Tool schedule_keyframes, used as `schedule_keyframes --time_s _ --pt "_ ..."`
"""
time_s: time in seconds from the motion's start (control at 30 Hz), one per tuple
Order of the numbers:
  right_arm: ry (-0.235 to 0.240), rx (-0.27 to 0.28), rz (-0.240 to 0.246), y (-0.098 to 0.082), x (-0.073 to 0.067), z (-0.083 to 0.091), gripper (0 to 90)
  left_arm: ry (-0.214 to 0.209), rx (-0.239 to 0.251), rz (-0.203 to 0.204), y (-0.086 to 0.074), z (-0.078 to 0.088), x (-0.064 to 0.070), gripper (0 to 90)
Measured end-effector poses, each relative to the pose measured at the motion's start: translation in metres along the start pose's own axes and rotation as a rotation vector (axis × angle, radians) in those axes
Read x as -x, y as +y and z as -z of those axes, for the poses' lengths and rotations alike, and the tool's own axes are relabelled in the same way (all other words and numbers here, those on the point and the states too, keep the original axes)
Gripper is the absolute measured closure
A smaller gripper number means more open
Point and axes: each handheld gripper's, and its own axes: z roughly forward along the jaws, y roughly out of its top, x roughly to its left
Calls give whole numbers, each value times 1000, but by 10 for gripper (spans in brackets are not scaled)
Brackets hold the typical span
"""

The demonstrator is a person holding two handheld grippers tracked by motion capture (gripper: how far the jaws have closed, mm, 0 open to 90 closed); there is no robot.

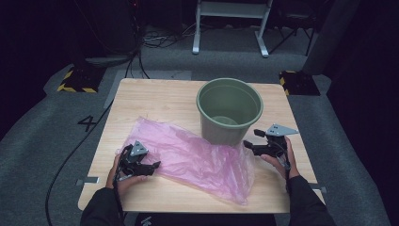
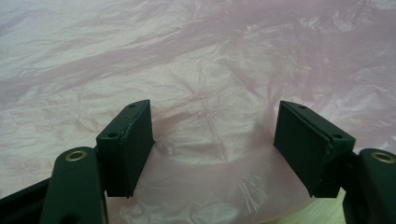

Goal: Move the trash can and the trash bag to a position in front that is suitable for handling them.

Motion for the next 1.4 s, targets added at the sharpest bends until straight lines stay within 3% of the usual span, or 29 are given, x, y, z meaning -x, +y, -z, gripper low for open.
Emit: schedule_keyframes --time_s 0.23,0.43,0.6,0.67,0.7,0.8,0.9,0.97,1.0,1.03,1.07,1.1,1.2,1.27,1.3,1.4 --pt "41 -17 46 17 -3 -22 330 11 2 -1 0 -1 1 286" --pt "72 -8 37 29 1 -36 323 13 6 0 0 -2 1 284" --pt "74 -13 41 36 -1 -49 312 18 12 5 0 -2 1 282" --pt "67 -19 57 40 -4 -56 313 22 14 7 0 -3 2 281" --pt "40 -42 94 42 -7 -62 296 25 16 9 0 -3 2 281" --pt "41 -59 94 43 -7 -63 279 28 15 11 0 -3 3 279" --pt "14 -58 102 37 -4 -51 270 31 19 14 0 -3 4 279" --pt "-48 -87 94 26 6 -34 262 31 20 14 0 -3 4 279" --pt "-48 -87 94 26 6 -34 262 32 22 13 0 -3 4 279" --pt "-82 -113 54 18 16 -22 250 34 16 7 1 -4 5 279" --pt "-82 -113 54 18 16 -22 250 34 16 7 1 -4 5 279" --pt "-130 -125 21 11 26 -8 238 26 17 12 2 -5 10 279" --pt "-140 -125 1 5 33 5 223 20 17 -2 4 -7 14 279" --pt "-174 -141 5 1 39 16 211 8 15 -10 7 -10 19 279" --pt "-189 -132 -17 -4 44 27 211 10 13 -8 9 -13 24 275" --pt "-186 -109 -45 -7 46 37 214 11 12 -11 12 -15 29 278"
